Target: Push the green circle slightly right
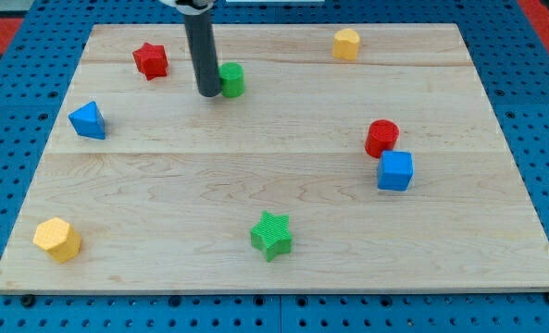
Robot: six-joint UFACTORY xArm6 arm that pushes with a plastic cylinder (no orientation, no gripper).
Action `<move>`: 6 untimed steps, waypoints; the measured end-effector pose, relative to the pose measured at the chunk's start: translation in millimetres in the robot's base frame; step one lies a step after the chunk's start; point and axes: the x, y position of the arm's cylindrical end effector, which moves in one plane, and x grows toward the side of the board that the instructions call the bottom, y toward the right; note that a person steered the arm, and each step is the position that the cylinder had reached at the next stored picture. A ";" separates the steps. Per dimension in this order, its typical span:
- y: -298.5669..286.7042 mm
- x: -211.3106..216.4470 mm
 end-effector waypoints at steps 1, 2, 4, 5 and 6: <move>-39.8 -1.7; -46.6 -23.3; 18.4 -22.1; 48.7 -21.5; 71.0 -21.5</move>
